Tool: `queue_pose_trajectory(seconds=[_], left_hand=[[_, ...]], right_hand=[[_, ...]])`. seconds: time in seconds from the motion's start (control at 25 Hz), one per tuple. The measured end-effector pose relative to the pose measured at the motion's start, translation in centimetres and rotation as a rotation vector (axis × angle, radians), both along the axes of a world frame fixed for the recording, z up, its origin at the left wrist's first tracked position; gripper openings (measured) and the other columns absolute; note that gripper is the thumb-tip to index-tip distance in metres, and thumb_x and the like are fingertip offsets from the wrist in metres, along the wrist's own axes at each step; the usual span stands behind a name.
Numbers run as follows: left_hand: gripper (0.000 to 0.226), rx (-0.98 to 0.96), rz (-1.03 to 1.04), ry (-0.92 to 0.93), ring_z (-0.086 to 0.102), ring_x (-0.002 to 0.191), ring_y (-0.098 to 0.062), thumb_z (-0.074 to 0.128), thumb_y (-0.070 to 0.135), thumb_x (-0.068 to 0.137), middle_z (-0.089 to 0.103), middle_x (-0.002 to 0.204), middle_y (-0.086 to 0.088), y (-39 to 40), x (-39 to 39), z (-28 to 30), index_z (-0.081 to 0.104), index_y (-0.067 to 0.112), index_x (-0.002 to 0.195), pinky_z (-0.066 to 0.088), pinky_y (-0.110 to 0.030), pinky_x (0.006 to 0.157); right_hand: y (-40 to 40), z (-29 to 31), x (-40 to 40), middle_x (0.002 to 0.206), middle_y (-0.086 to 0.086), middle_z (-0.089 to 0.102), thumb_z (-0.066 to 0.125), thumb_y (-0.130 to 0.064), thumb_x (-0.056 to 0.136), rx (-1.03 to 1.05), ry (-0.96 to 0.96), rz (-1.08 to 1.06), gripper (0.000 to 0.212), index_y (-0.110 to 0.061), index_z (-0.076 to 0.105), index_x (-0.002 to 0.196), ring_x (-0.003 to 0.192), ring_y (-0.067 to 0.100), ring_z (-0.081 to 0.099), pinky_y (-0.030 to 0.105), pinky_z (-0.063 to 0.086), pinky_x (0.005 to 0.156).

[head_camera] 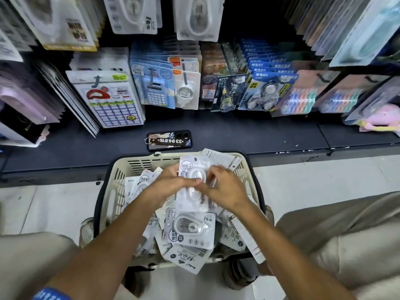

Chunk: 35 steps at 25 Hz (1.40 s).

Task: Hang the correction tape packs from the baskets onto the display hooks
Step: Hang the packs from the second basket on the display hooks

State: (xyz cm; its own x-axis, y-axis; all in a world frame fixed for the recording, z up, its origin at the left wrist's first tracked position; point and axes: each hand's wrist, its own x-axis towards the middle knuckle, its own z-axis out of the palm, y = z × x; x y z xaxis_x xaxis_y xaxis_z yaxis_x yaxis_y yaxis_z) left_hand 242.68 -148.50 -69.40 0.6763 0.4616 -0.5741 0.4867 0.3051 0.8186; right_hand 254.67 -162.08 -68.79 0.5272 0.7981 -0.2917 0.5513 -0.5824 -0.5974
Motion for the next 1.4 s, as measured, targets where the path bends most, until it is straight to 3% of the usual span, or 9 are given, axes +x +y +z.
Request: queue_pose_trajectory(seconds=[0.2, 0.36, 0.52, 0.68, 0.88, 1.0, 1.16, 1.28, 1.4], left_hand=[[0.039, 0.213, -0.173, 0.020, 0.074, 0.085, -0.009, 0.081, -0.004, 0.078, 0.080, 0.090, 0.011, 2.5, 1.3, 3.4, 0.072, 0.028, 0.098, 0.056, -0.026, 0.073], [0.037, 0.325, -0.237, 0.085, 0.072, 0.093, -0.017, 0.083, 0.008, 0.081, 0.076, 0.097, 0.008, 0.7, 1.3, 3.1, 0.067, 0.029, 0.106, 0.056, -0.027, 0.071], [0.079, 0.689, -0.530, 0.368, 0.061, 0.117, -0.029, 0.077, 0.041, 0.085, 0.065, 0.126, -0.005, 0.0, 0.4, 1.0, 0.037, 0.026, 0.151, 0.051, -0.038, 0.096], [0.074, 0.862, -0.604, 0.392, 0.056, 0.123, -0.032, 0.068, 0.044, 0.092, 0.063, 0.127, -0.008, 0.3, 0.6, 0.1, 0.027, 0.028, 0.152, 0.045, -0.037, 0.089], [0.068, 0.941, -0.622, 0.513, 0.062, 0.118, -0.034, 0.072, 0.033, 0.091, 0.064, 0.132, -0.008, -0.1, -0.5, -0.2, 0.034, 0.025, 0.147, 0.050, -0.041, 0.093], [0.053, 1.138, -0.716, 0.352, 0.066, 0.106, -0.027, 0.078, 0.032, 0.084, 0.072, 0.116, -0.003, 0.2, 1.3, 2.0, 0.054, 0.025, 0.130, 0.046, -0.039, 0.097], [0.049, 1.307, -0.591, 0.171, 0.064, 0.102, -0.019, 0.079, 0.054, 0.075, 0.073, 0.104, 0.008, -0.1, 2.7, 4.8, 0.061, 0.031, 0.114, 0.029, -0.037, 0.095], [0.105, 1.146, -0.160, 0.112, 0.045, 0.133, -0.018, 0.089, 0.064, 0.057, 0.049, 0.147, 0.004, 0.5, 2.2, 5.2, 0.039, 0.035, 0.145, 0.024, -0.044, 0.115], [0.118, 0.181, 0.160, -0.143, 0.057, 0.130, -0.022, 0.098, 0.042, 0.047, 0.053, 0.148, -0.001, 0.7, 1.7, 5.1, 0.040, 0.026, 0.149, 0.047, -0.041, 0.107]], right_hand=[[-0.2, 1.7, 4.6, 0.148, -0.010, 0.041, 0.089, -0.037, 0.071, 0.162, 0.276, -0.007, 0.094, -0.041, 0.033, 0.146, 0.131, 0.009, 0.040, 0.030, 0.037, 0.104], [-1.0, -1.6, 3.5, 0.130, 0.001, 0.062, 0.083, -0.012, 0.080, -0.043, 0.539, -0.133, 0.078, -0.030, 0.041, 0.143, 0.107, 0.019, 0.067, 0.036, 0.058, 0.087], [-0.6, -3.0, 2.4, 0.110, -0.007, 0.068, 0.076, -0.010, 0.086, 0.039, 0.492, -0.110, 0.038, -0.023, 0.066, 0.121, 0.105, 0.020, 0.068, 0.044, 0.057, 0.094], [0.2, -0.2, 3.6, 0.138, -0.012, 0.046, 0.076, -0.008, 0.081, 0.160, 0.301, -0.007, 0.073, -0.037, 0.048, 0.141, 0.129, 0.012, 0.045, 0.024, 0.046, 0.096], [1.3, 0.5, 1.4, 0.155, -0.005, 0.040, 0.082, -0.027, 0.080, -0.014, 0.089, 0.293, 0.089, -0.035, 0.031, 0.153, 0.139, 0.019, 0.038, 0.041, 0.036, 0.113], [1.5, 1.0, 1.1, 0.133, -0.003, 0.057, 0.087, -0.025, 0.072, 0.073, 0.182, 0.218, 0.081, -0.037, 0.044, 0.139, 0.118, 0.015, 0.056, 0.036, 0.048, 0.097], [2.3, 3.4, 3.9, 0.074, -0.012, 0.069, 0.087, -0.046, 0.057, 0.001, 0.025, 0.197, 0.042, -0.030, 0.061, 0.085, 0.066, 0.004, 0.064, 0.028, 0.050, 0.061], [0.8, 4.2, 5.3, 0.071, -0.006, 0.075, 0.091, -0.029, 0.060, 0.249, 0.468, -0.152, 0.027, -0.018, 0.073, 0.077, 0.061, 0.009, 0.068, 0.026, 0.053, 0.053], [-0.3, 3.1, 3.1, 0.103, 0.015, 0.078, 0.089, -0.023, 0.071, 0.368, 0.951, -0.348, 0.038, -0.011, 0.077, 0.105, 0.093, 0.032, 0.075, 0.040, 0.062, 0.073]])
